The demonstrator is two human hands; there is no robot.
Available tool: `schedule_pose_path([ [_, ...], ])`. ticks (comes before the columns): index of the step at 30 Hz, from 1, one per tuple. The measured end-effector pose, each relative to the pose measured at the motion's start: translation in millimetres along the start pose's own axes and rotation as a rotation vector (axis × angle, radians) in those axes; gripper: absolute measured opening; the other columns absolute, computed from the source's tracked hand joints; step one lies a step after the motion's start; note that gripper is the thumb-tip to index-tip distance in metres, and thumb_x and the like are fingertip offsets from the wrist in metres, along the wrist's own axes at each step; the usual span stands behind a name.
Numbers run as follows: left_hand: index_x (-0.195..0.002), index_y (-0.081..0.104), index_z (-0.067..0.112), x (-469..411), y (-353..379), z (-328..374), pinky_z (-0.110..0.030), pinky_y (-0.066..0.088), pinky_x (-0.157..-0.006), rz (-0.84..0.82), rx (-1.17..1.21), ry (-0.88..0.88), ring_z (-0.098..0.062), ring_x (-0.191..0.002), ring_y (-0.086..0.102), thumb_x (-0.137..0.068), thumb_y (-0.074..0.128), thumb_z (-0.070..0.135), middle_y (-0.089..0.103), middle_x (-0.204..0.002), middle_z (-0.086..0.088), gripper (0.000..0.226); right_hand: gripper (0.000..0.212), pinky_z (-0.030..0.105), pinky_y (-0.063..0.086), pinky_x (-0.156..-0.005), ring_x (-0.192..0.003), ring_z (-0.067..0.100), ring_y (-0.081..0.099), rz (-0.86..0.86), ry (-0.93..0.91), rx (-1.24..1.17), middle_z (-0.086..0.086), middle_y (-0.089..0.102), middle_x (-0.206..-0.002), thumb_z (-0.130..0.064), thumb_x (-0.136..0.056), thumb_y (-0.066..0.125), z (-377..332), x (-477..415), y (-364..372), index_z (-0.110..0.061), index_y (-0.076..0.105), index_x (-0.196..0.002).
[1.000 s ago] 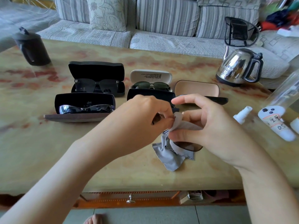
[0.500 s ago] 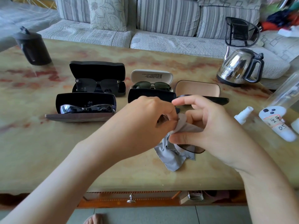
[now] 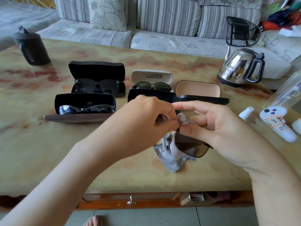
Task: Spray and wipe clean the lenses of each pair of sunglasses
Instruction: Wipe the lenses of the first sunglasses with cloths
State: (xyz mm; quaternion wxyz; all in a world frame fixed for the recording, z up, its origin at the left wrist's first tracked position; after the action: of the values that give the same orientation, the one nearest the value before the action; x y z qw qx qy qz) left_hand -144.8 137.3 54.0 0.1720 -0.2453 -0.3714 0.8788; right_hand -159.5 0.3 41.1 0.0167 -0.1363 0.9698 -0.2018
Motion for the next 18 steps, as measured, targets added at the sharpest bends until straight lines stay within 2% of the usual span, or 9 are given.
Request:
schedule_pose_path([
  [3, -0.079, 0.071, 0.023, -0.2, 0.5, 0.6, -0.033, 0.048, -0.062, -0.002, 0.019, 0.001, -0.015, -0.064, 0.058, -0.087, 0.067, 0.032, 0.064, -0.07, 0.003, 0.012, 0.047, 0.001, 0.042, -0.08, -0.085, 0.006, 0.071, 0.026, -0.01, 0.031, -0.002, 0.077, -0.08, -0.011, -0.081, 0.07, -1.9, 0.9, -2.5, -0.024, 0.058, -0.125],
  [5, -0.077, 0.069, 0.023, 0.4, 0.9, 2.7, -0.025, 0.046, -0.058, 0.007, 0.026, 0.021, -0.011, -0.064, 0.057, -0.088, 0.065, 0.034, 0.063, -0.068, 0.005, 0.016, 0.054, 0.0, 0.039, -0.082, -0.085, 0.016, 0.071, 0.055, -0.025, 0.057, 0.003, 0.075, -0.077, -0.02, -0.071, 0.077, -3.3, 1.1, -3.7, -0.025, 0.057, -0.121],
  [8, -0.076, 0.067, 0.027, 0.8, 1.5, 4.6, -0.022, 0.044, -0.061, 0.0, 0.005, 0.034, -0.005, -0.064, 0.054, -0.081, 0.053, 0.035, 0.059, -0.071, 0.011, 0.017, 0.061, 0.016, 0.033, -0.103, -0.089, 0.02, 0.067, 0.069, -0.061, 0.115, 0.005, 0.072, -0.072, -0.034, -0.058, 0.081, -4.8, 0.2, -1.9, -0.03, 0.057, -0.114],
  [9, -0.076, 0.067, 0.029, 0.9, 1.5, 4.3, -0.023, 0.044, -0.062, -0.007, 0.006, 0.035, -0.005, -0.064, 0.054, -0.08, 0.053, 0.034, 0.058, -0.072, 0.011, 0.015, 0.061, 0.02, 0.036, -0.102, -0.088, 0.02, 0.067, 0.07, -0.066, 0.126, 0.004, 0.072, -0.072, -0.034, -0.058, 0.083, -5.7, 0.1, -1.2, -0.032, 0.058, -0.113],
  [12, -0.077, 0.066, 0.031, 1.1, -0.6, 4.8, -0.019, 0.042, -0.06, -0.028, 0.04, 0.042, -0.006, -0.063, 0.053, -0.088, 0.065, 0.028, 0.058, -0.072, 0.012, 0.012, 0.059, 0.036, 0.049, -0.087, -0.074, 0.024, 0.066, 0.061, -0.072, 0.114, -0.004, 0.072, -0.071, -0.035, -0.059, 0.081, -10.0, 1.8, 0.8, -0.035, 0.059, -0.113],
  [15, -0.076, 0.065, 0.03, 1.0, -1.0, 4.5, -0.016, 0.04, -0.056, -0.056, 0.054, 0.035, -0.01, -0.061, 0.053, -0.088, 0.067, 0.023, 0.059, -0.067, 0.009, 0.014, 0.056, 0.047, 0.05, -0.094, -0.08, 0.019, 0.07, 0.04, -0.064, 0.133, -0.008, 0.076, -0.079, -0.034, -0.064, 0.079, -10.0, 2.4, 2.3, -0.037, 0.059, -0.117],
  [18, -0.074, 0.065, 0.028, 1.2, -2.0, 2.6, -0.013, 0.04, -0.056, -0.081, 0.094, 0.014, -0.007, -0.059, 0.052, -0.087, 0.065, 0.024, 0.058, -0.064, 0.011, 0.014, 0.047, 0.046, 0.049, -0.097, -0.086, 0.014, 0.072, 0.036, -0.072, 0.131, -0.004, 0.077, -0.082, -0.021, -0.077, 0.075, -8.9, 1.7, 2.4, -0.035, 0.059, -0.119],
])
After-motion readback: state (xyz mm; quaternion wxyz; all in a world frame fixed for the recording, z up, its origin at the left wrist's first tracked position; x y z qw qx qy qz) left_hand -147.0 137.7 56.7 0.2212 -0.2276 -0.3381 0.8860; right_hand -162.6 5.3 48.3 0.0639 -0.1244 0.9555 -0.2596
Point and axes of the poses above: each hand's wrist, its own x-axis away from the middle knuckle, its own y-axis out of the palm, z = x × y, the point moved 6 cm from there along -x, towards the middle knuckle
